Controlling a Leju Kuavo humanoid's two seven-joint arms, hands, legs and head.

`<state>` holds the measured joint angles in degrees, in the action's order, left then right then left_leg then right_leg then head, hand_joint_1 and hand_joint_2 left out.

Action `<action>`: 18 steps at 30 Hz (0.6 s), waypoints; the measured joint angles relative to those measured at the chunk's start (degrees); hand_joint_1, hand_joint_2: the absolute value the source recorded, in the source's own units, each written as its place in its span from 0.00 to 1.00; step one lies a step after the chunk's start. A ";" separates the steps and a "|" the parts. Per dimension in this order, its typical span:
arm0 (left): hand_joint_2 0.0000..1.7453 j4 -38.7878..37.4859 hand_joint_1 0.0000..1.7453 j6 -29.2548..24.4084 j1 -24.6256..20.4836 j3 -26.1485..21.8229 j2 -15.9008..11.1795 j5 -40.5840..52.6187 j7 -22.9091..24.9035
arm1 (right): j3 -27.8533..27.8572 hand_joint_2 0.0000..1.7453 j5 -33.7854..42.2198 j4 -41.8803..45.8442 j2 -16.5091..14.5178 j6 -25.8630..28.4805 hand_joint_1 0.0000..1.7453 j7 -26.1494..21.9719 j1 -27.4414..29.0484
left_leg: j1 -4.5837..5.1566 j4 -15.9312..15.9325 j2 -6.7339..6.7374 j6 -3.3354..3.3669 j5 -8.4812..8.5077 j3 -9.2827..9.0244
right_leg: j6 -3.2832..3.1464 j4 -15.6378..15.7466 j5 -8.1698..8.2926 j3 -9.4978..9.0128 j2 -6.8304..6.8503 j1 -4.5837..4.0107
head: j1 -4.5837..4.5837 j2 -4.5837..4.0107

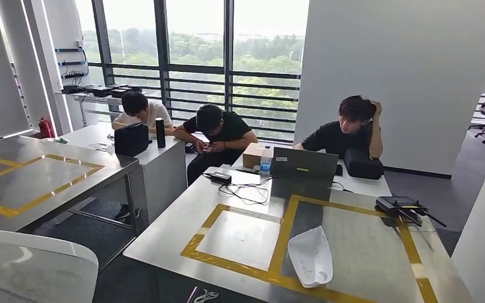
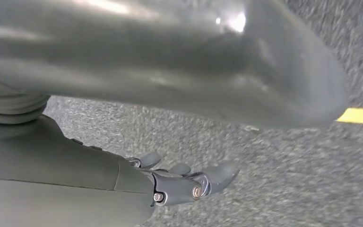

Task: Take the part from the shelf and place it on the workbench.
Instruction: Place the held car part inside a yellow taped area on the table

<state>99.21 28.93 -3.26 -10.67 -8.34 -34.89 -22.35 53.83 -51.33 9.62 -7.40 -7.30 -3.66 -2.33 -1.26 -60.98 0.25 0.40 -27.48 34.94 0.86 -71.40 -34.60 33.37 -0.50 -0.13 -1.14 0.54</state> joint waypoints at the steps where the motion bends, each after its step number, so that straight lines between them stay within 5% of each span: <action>1: 1.00 -0.01 1.00 0.01 0.00 0.01 0.01 0.01 0.00 | 0.00 0.00 0.02 0.00 -0.03 -0.04 0.00 0.01 0.05 | 0.14 0.05 -0.03 0.15 -0.58 -0.62 | 0.04 -2.65 -1.84 2.51 0.07 -0.01 | -0.02 0.00; 3: 1.00 -0.03 1.00 0.01 0.01 0.01 0.02 0.04 -0.01 | 0.01 0.00 0.04 0.00 -0.05 -0.07 0.00 0.03 0.24 | 0.56 0.07 -0.14 0.41 -1.89 -2.18 | -0.34 -3.61 -4.17 5.69 0.12 -0.18 | -0.07 0.00; 4: 1.00 -0.02 1.00 0.01 0.00 0.01 0.02 0.07 -0.01 | 0.02 0.00 0.05 0.00 -0.05 -0.10 0.00 0.04 0.31 | 0.83 0.09 -0.18 0.52 -2.56 -3.09 | -0.84 -1.73 -3.40 6.11 0.11 -0.37 | -0.09 -0.01; 8: 1.00 -0.15 1.00 0.00 -0.19 0.10 0.17 0.36 0.01 | 0.02 0.00 -0.04 -0.01 0.10 -0.28 0.00 0.28 0.58 | 1.34 0.52 -0.42 0.41 -5.18 -5.82 | -3.83 9.65 7.32 4.24 -0.52 -2.17 | 0.00 -0.01; 12: 1.00 -0.25 1.00 -0.01 -0.16 0.24 0.23 0.64 -0.02 | 0.04 0.00 -0.14 0.00 0.17 -0.31 0.00 0.48 0.47 | 1.14 -1.32 -0.76 -0.78 -4.92 -7.10 | -4.29 12.39 7.96 1.33 -0.77 -2.26 | 0.01 0.00; 14: 1.00 -0.30 1.00 0.01 -0.26 0.30 0.09 0.69 -0.05 | 0.09 0.00 -0.13 0.00 0.20 -0.32 0.00 0.56 0.30 | 1.17 -6.02 -0.65 -1.23 -5.36 -4.29 | -4.53 12.83 7.42 -0.49 -0.64 -1.83 | 0.05 0.01; 16: 1.00 -0.48 1.00 0.03 -0.27 0.34 0.01 0.74 -0.04 | 0.20 0.00 -0.11 -0.01 0.21 -0.40 0.00 0.70 0.24 | 1.09 -12.05 -0.61 -1.61 -7.73 0.40 | -4.63 12.87 6.21 -1.76 -0.62 -1.56 | 0.12 0.01; 18: 1.00 -0.69 1.00 0.03 -0.25 0.36 -0.01 0.75 -0.02 | 0.38 0.00 -0.08 -0.02 0.15 -0.54 0.00 0.88 0.35 | 0.97 -13.88 -0.60 -1.90 -10.04 3.80 | -4.43 12.86 4.82 -3.37 -0.71 -1.28 | 0.16 0.01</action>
<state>98.52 28.96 -3.51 -10.32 -8.35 -34.14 -22.38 54.21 -51.40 9.60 -7.26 -7.85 -2.78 -1.98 -0.29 -74.87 -0.35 -1.50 -37.52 38.74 -3.57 -58.54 -29.78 30.00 -1.20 -1.41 -0.98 0.55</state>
